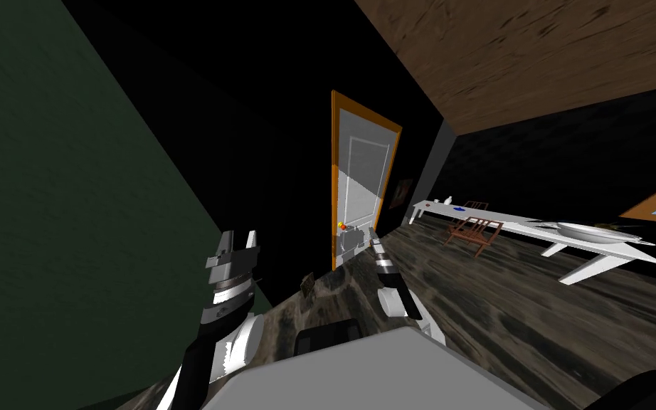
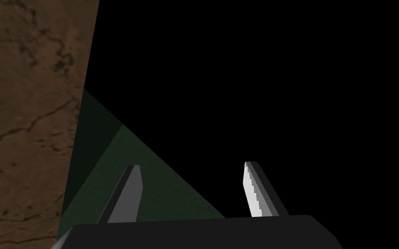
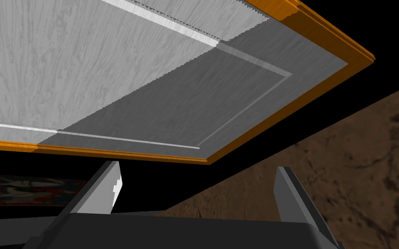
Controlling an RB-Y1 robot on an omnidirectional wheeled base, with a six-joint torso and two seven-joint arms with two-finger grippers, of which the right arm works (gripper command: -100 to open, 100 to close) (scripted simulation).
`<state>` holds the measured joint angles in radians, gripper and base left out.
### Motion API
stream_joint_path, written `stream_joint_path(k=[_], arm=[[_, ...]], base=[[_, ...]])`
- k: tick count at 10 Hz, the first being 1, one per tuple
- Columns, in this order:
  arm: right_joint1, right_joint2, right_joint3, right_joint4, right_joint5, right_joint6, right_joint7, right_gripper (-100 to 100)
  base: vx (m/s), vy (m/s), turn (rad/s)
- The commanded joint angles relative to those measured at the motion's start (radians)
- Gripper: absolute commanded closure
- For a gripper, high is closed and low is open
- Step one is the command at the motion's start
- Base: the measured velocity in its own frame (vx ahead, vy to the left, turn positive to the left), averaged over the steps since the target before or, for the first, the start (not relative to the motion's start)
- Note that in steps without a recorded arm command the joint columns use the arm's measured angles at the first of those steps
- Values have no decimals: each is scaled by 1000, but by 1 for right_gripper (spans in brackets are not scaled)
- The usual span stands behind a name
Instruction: Pull the door open
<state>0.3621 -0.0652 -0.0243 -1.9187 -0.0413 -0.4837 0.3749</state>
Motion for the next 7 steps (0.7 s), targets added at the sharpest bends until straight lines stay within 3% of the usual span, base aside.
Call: stream_joint_path(k=[1,6,7], arm=[[-19,-6,1,50,1,-13,50,-100],[-50,-13,8,153,6,-37,136,-100],[-66,-16,11,178,8,-49,178,-100]], base=[[42,-61,83],[39,-50,60],[45,-52,91]])
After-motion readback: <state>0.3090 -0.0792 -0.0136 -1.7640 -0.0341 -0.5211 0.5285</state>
